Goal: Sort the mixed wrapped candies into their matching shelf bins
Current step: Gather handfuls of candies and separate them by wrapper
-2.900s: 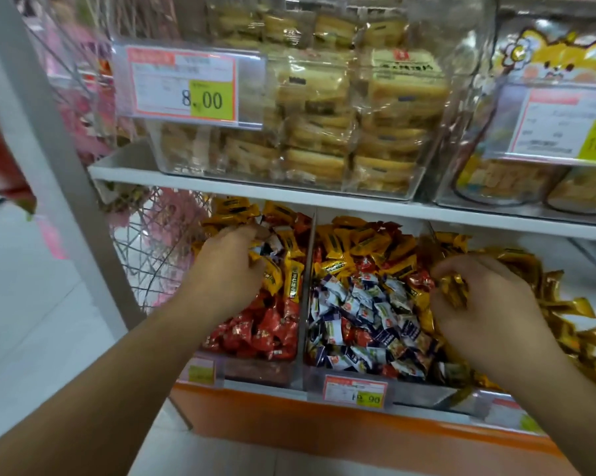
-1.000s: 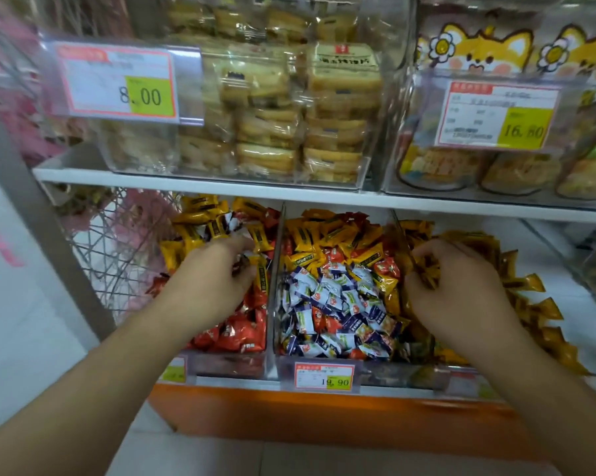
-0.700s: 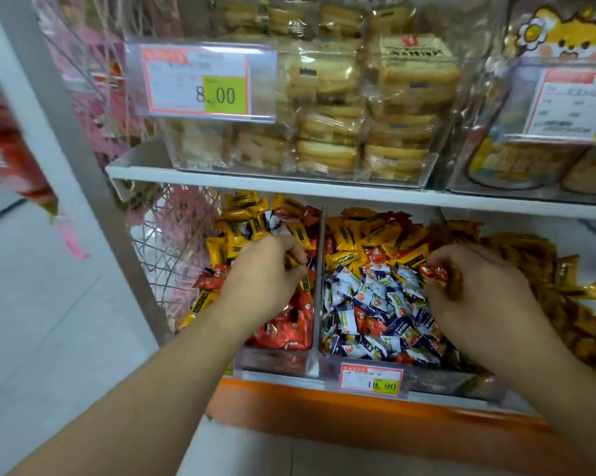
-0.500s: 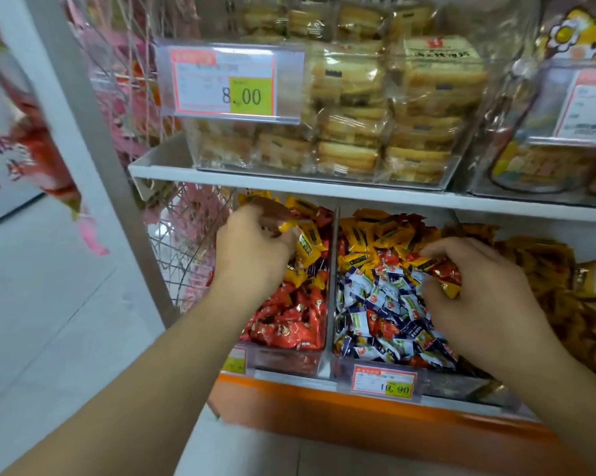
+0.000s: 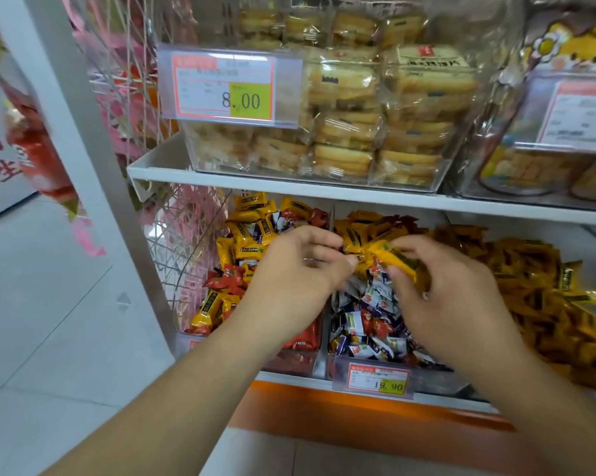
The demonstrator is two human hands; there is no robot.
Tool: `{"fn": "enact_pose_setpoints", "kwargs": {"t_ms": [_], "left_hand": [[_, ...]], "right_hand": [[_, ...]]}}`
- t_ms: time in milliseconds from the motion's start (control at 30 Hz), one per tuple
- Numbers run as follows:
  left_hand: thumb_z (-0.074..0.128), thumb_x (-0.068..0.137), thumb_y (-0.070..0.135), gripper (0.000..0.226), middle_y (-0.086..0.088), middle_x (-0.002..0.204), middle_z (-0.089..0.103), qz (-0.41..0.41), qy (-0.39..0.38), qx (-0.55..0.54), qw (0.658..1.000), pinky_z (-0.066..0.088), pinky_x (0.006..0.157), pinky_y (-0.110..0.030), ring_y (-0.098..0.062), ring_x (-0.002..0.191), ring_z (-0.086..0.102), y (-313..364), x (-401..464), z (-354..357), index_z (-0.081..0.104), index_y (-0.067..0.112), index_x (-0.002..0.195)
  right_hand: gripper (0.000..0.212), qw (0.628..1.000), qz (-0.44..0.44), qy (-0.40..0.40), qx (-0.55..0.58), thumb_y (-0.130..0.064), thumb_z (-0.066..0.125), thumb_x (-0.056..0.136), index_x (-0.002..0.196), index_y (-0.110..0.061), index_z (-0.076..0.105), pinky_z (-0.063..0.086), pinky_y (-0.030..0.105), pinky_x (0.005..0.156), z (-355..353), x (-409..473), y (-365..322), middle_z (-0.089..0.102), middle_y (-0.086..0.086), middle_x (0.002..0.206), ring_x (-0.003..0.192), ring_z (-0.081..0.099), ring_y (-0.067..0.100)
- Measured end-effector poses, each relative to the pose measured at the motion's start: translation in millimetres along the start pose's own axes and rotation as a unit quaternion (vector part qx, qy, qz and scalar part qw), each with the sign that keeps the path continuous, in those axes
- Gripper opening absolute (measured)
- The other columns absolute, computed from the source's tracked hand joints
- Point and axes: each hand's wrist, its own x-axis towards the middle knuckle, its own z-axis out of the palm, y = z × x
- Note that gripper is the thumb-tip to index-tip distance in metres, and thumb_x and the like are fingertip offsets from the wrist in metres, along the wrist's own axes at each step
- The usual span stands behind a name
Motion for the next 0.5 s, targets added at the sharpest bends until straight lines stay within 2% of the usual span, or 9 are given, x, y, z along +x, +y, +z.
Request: {"fn": "enact_pose_setpoints", "kwargs": {"t_ms": [67, 133, 200, 267, 333, 433, 500], "left_hand": [[0.075, 0.093, 0.02, 0.014, -0.004, 0.092, 0.074, 0.004, 0.008, 0.021, 1.0, 0.062, 0.086, -0.044, -0.02, 0.086, 0.075, -2, 3, -2, 0.068, 0.02, 0.105], [0.074, 0.093, 0.022, 0.009, 0.0, 0.091, 0.074, 0.017, 0.015, 0.053, 0.998, 0.061, 0.086, -0.046, -0.019, 0.088, 0.074, -6, 5, -3, 0.07, 0.024, 0.101], [0.073, 0.094, 0.023, 0.007, 0.004, 0.09, 0.073, 0.026, 0.021, 0.076, 0.997, 0.061, 0.086, -0.041, -0.015, 0.086, 0.072, -7, 6, -4, 0.07, 0.027, 0.099], [0.071, 0.095, 0.024, 0.006, 0.007, 0.092, 0.072, 0.03, 0.028, 0.094, 0.995, 0.06, 0.08, -0.029, -0.013, 0.085, 0.071, -8, 7, -6, 0.069, 0.028, 0.099], [0.069, 0.097, 0.025, 0.005, 0.008, 0.095, 0.071, 0.036, 0.033, 0.125, 0.991, 0.057, 0.071, -0.026, -0.01, 0.086, 0.069, -10, 9, -12, 0.068, 0.029, 0.099], [0.068, 0.097, 0.022, 0.009, 0.011, 0.097, 0.069, 0.052, 0.042, 0.196, 0.978, 0.055, 0.073, -0.024, -0.003, 0.09, 0.067, -14, 15, -28, 0.065, 0.031, 0.099], [0.066, 0.097, 0.016, 0.013, 0.012, 0.098, 0.066, 0.056, 0.049, 0.258, 0.963, 0.052, 0.074, -0.02, -0.001, 0.091, 0.064, -18, 18, -44, 0.065, 0.029, 0.1]], "right_hand": [[0.024, 0.996, 0.07, 0.032, -0.037, -0.027, 0.067, 0.097, 0.121, -0.021, 0.067, 0.039, 0.021, 0.057, -11, 3, 20, 0.065, -0.006, 0.087, 0.067, 0.056, 0.005], [0.023, 0.985, 0.128, 0.067, -0.091, -0.028, 0.064, 0.097, 0.114, -0.014, 0.069, 0.04, 0.026, 0.056, -22, 9, 43, 0.063, 0.002, 0.078, 0.062, 0.06, 0.022], [0.025, 0.972, 0.174, 0.078, -0.14, -0.027, 0.063, 0.096, 0.113, -0.009, 0.067, 0.048, 0.035, 0.062, -30, 14, 58, 0.063, 0.011, 0.077, 0.073, 0.065, 0.038], [0.033, 0.964, 0.202, 0.047, -0.163, -0.03, 0.064, 0.094, 0.119, -0.01, 0.064, 0.056, 0.044, 0.072, -32, 17, 66, 0.069, 0.019, 0.089, 0.086, 0.067, 0.044], [0.036, 0.966, 0.199, 0.017, -0.166, -0.035, 0.066, 0.092, 0.119, -0.011, 0.062, 0.054, 0.042, 0.075, -28, 18, 69, 0.069, 0.018, 0.092, 0.09, 0.065, 0.042], [0.03, 0.977, 0.164, -0.001, -0.138, -0.03, 0.067, 0.093, 0.116, -0.011, 0.065, 0.041, 0.033, 0.071, -17, 20, 63, 0.062, 0.009, 0.084, 0.08, 0.056, 0.033], [0.037, 0.983, 0.14, -0.016, -0.118, -0.025, 0.069, 0.094, 0.128, -0.012, 0.065, 0.037, 0.03, 0.075, -12, 19, 51, 0.066, 0.012, 0.097, 0.087, 0.057, 0.031]]}}
